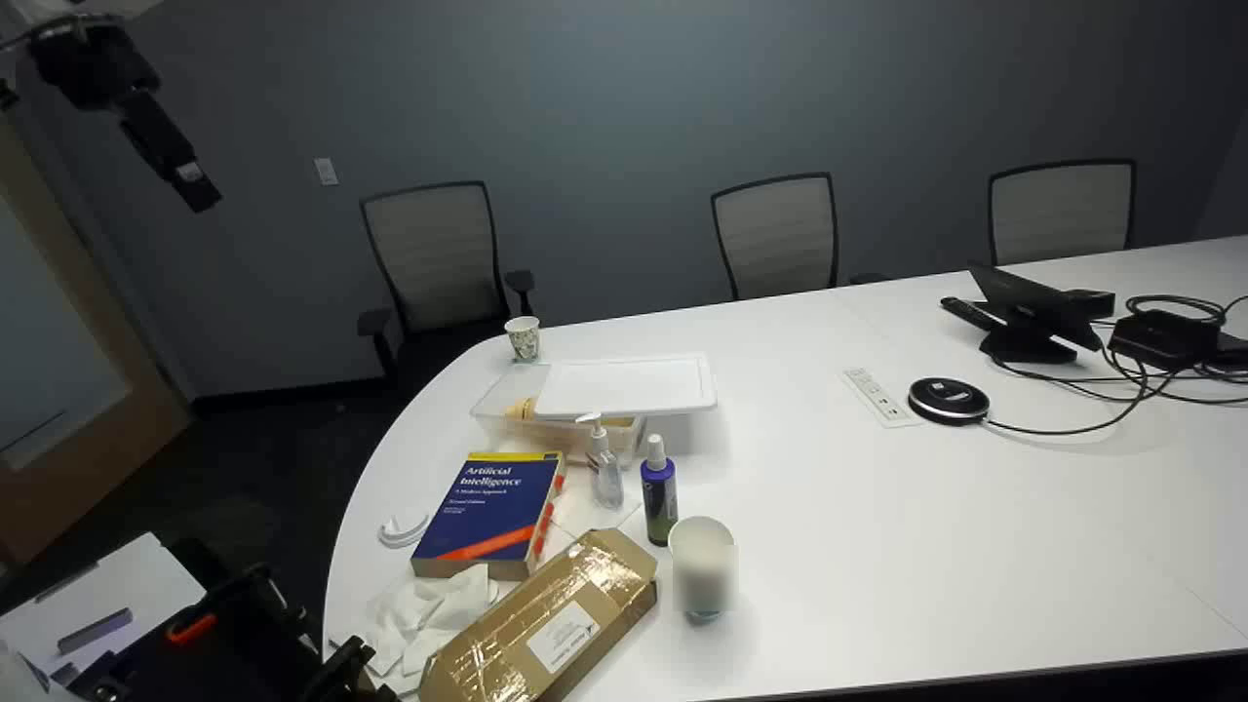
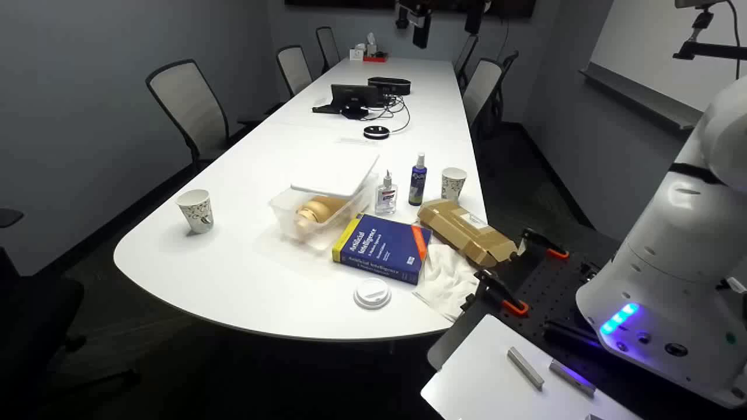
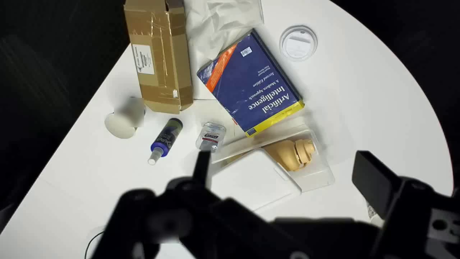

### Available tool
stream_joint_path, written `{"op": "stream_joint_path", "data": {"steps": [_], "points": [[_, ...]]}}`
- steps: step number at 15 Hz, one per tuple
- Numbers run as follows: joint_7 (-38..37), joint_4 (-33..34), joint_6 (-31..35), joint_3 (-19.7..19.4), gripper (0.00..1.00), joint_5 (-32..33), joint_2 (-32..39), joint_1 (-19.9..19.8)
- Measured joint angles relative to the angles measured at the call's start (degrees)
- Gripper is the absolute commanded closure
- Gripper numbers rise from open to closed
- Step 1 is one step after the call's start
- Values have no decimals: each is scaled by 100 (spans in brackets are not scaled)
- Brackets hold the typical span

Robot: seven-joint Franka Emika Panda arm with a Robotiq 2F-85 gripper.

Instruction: Press down on the pump bottle.

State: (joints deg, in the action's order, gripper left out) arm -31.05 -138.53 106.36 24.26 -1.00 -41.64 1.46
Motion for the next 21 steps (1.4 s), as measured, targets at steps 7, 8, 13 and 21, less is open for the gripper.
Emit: {"op": "stream_joint_path", "data": {"steps": [7,8,13,21], "points": [[0,0,2,0,0,0,-1,0],[0,0,2,0,0,0,-1,0],[0,10,27,-75,0,0,36,-4],[373,834,129,-1107,0,5,1157,-249]]}}
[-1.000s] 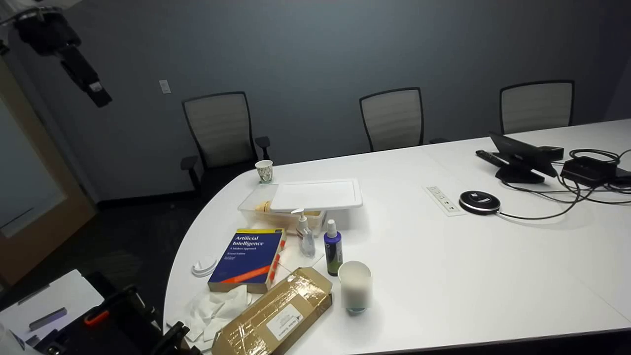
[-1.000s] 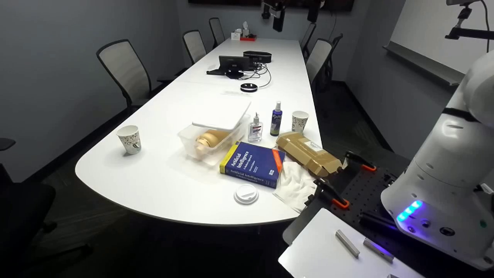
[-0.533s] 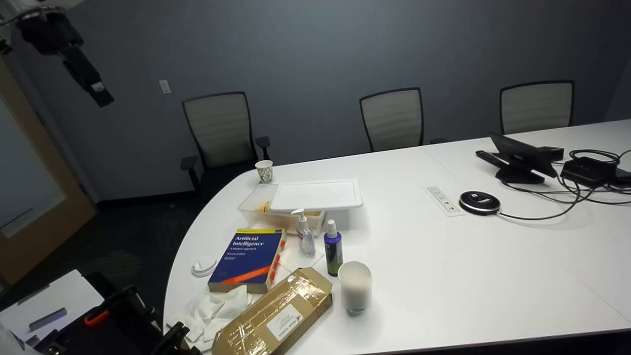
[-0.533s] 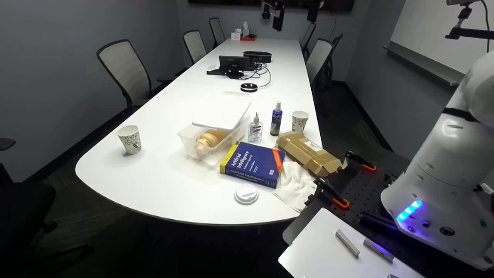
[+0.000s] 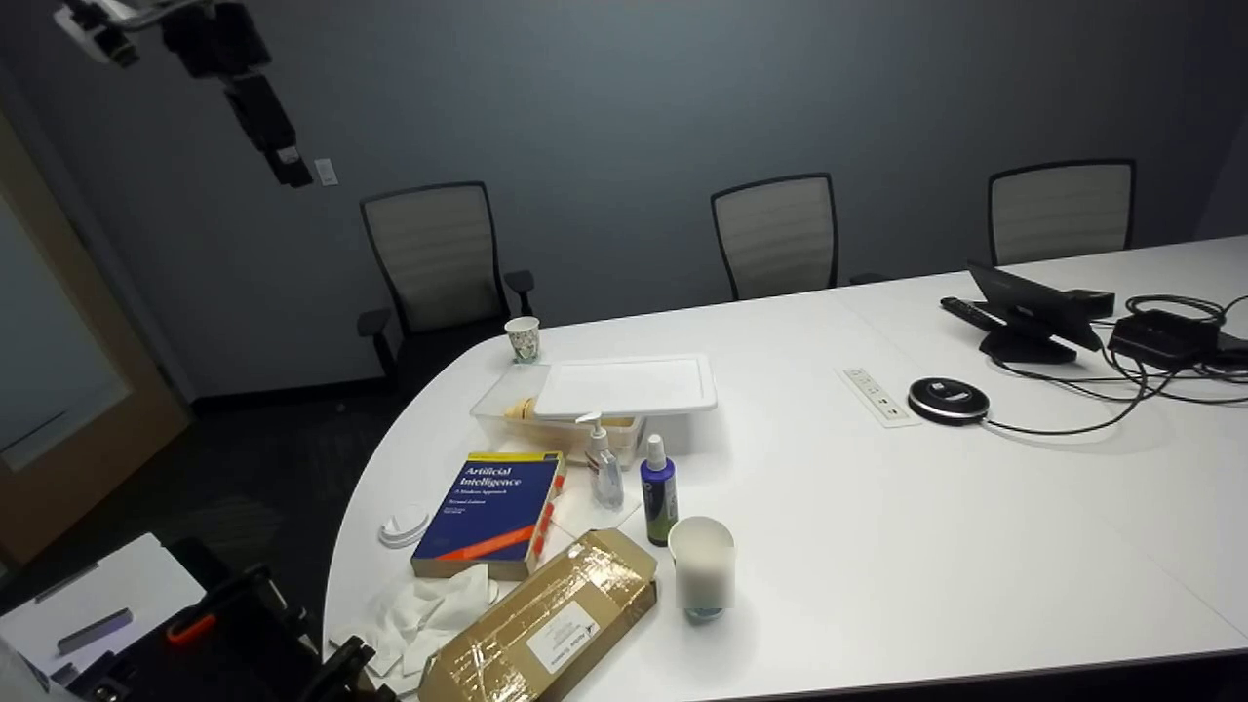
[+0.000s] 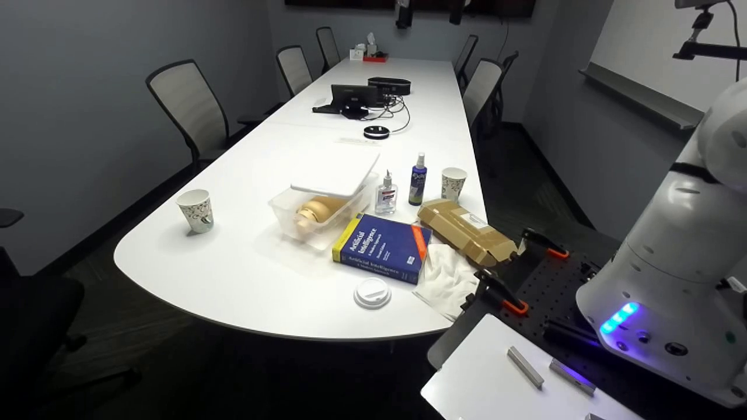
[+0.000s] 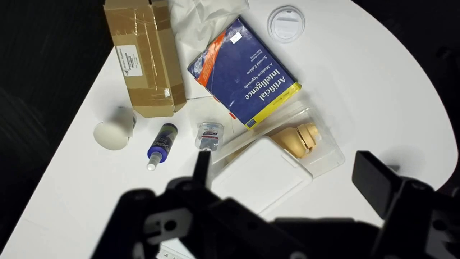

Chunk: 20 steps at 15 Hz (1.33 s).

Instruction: Press down on the pump bottle.

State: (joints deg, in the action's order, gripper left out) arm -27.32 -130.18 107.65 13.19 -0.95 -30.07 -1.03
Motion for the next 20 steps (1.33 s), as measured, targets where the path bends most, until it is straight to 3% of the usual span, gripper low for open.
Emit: {"op": "stream_joint_path", "data": {"steps": [10,20], "points": [[812,1514,589,-1094,0,54,2429,-226],[1665,2223,1203,-1636,0,-170,4341,-324]]}}
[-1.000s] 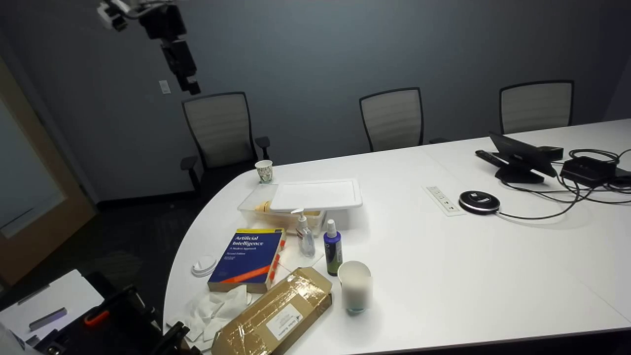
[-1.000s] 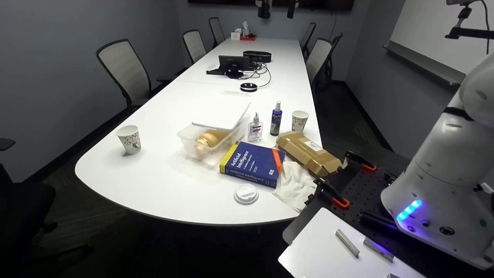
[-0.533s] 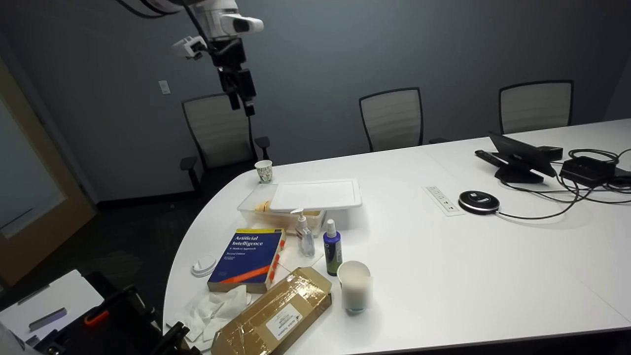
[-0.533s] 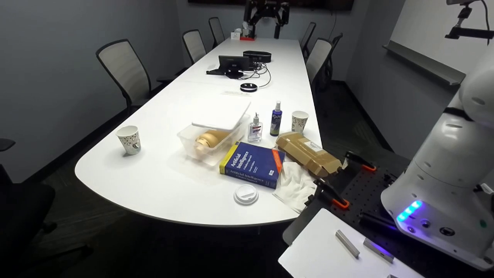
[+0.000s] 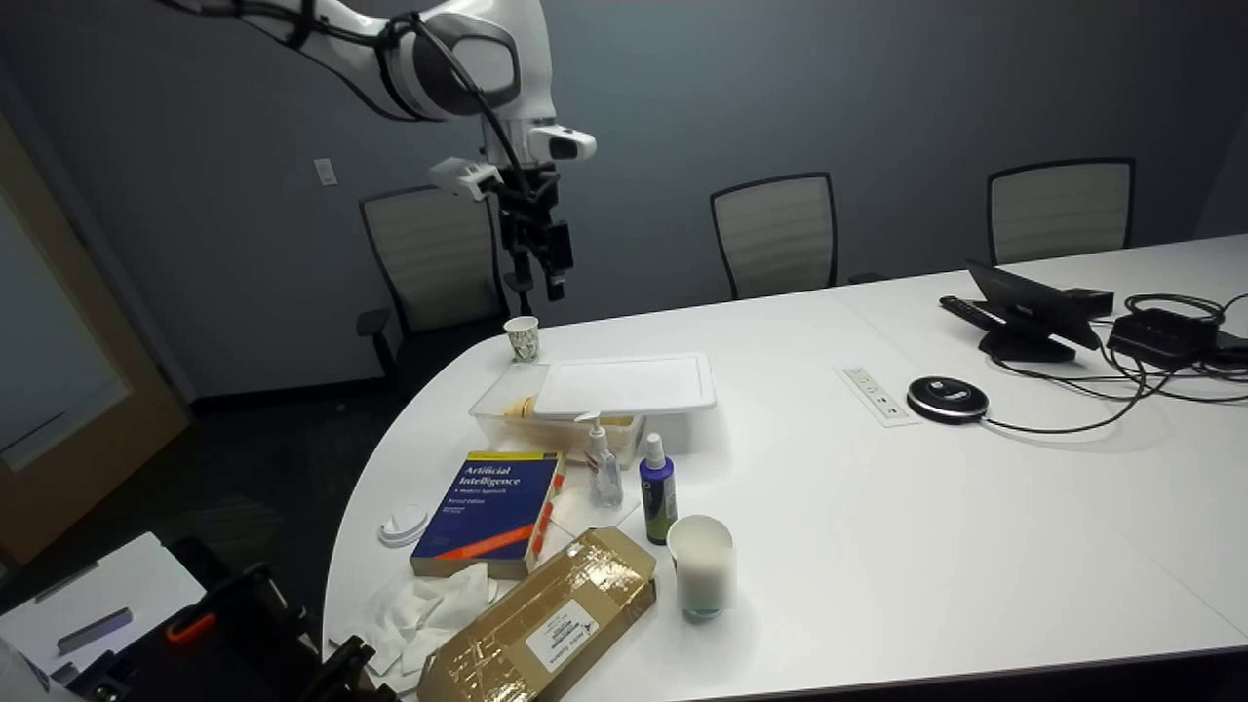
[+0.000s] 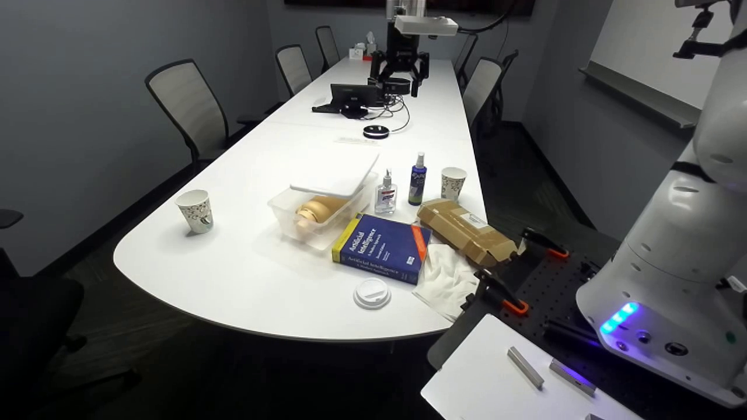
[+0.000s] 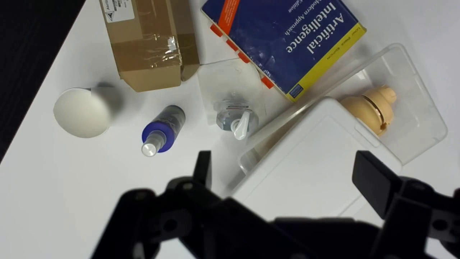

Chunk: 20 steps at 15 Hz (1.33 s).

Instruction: Press down on the pump bottle.

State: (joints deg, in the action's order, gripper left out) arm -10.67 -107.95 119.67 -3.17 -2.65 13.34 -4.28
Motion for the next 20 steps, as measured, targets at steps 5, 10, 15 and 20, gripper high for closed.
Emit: {"op": "stream_joint_path", "data": {"steps": [5,10,15,20], "points": [[392,326,122,-25,0,-359,841,-189],[509,798,201,-25,28,-497,1516,-260],[508,1261,319,-25,66,-497,2109,-275],[495,1574,335,-26,100,-497,2482,-321]]}}
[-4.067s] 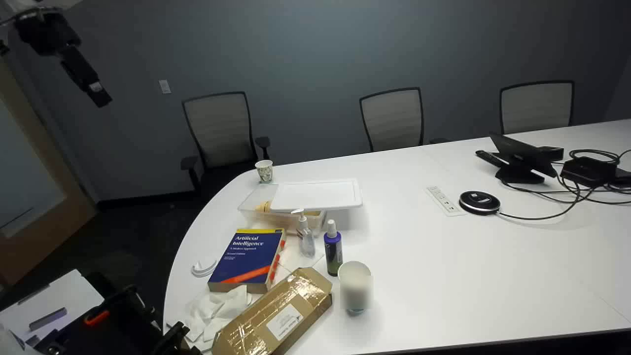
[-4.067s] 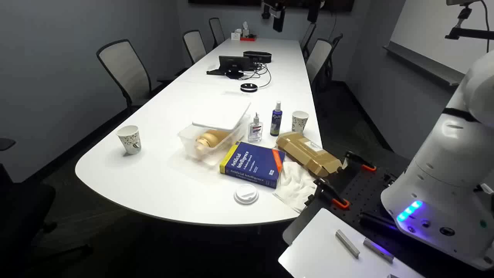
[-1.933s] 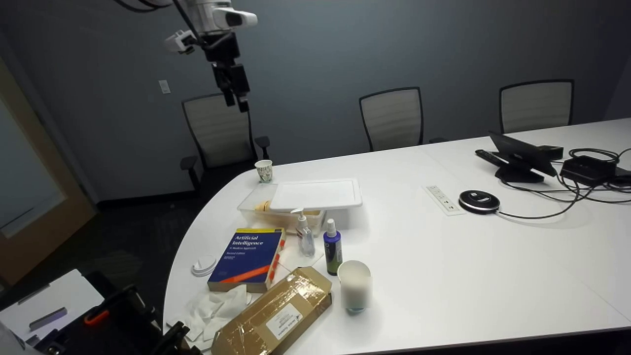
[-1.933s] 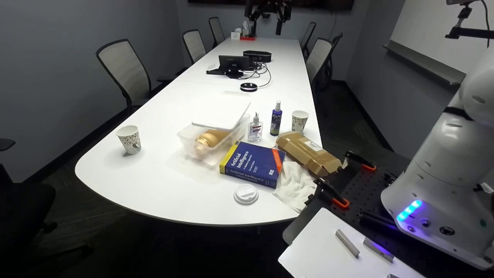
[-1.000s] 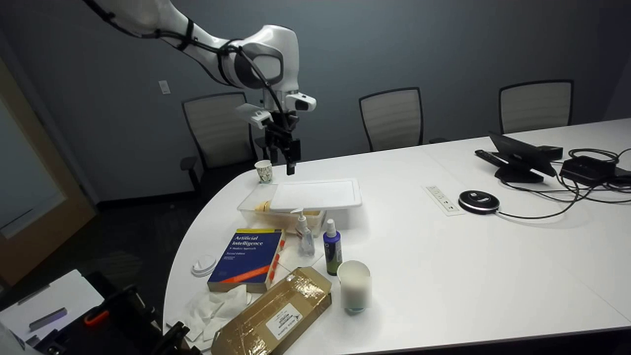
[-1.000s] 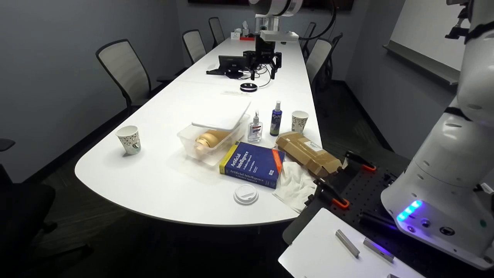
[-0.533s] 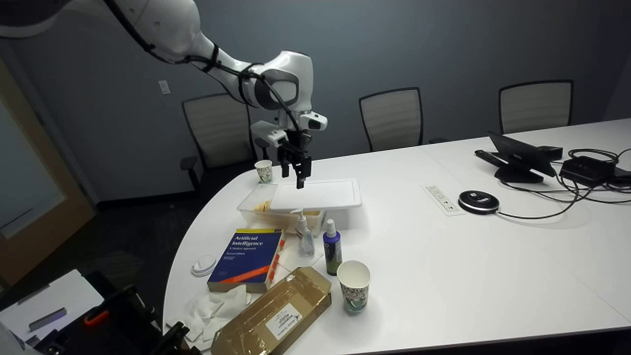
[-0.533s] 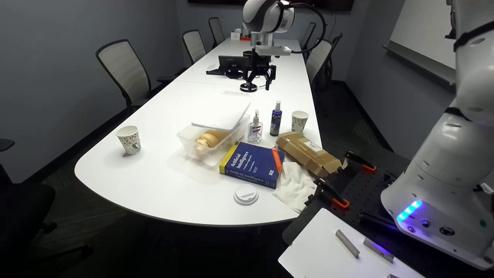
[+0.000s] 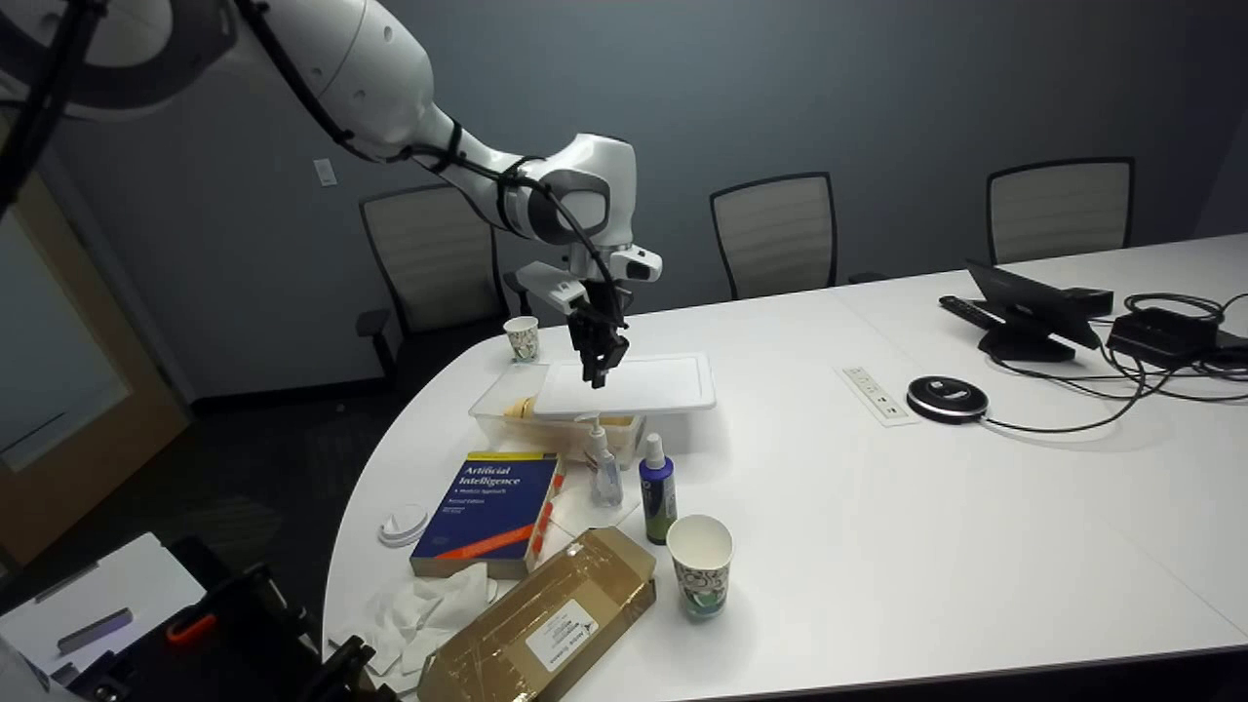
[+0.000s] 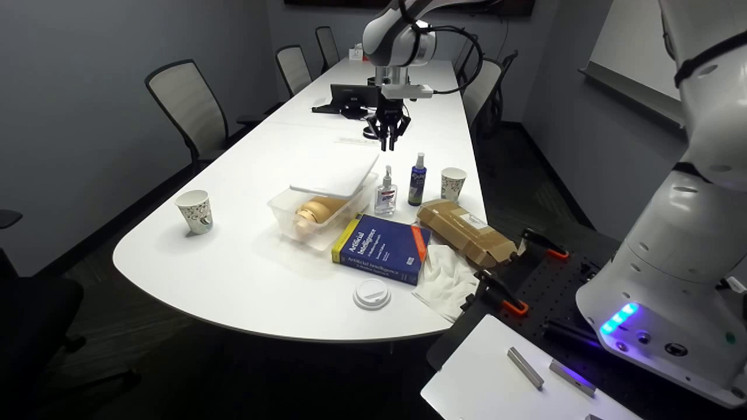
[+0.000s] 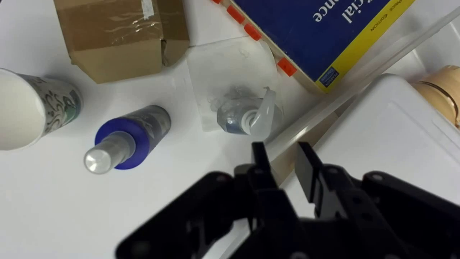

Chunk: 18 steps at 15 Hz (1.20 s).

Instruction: Press down on the pump bottle.

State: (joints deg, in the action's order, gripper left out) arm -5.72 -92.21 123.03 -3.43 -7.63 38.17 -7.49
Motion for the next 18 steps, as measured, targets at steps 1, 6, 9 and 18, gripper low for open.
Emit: {"op": "stream_joint_path", "data": {"steps": [1,6,9,18], "points": [[-2,34,0,0,100,0,50,-16],[-7,137,-2,-8,100,0,288,-45],[-15,159,-4,-8,100,0,384,-39],[-31,159,-4,-7,100,-9,472,-32]]}}
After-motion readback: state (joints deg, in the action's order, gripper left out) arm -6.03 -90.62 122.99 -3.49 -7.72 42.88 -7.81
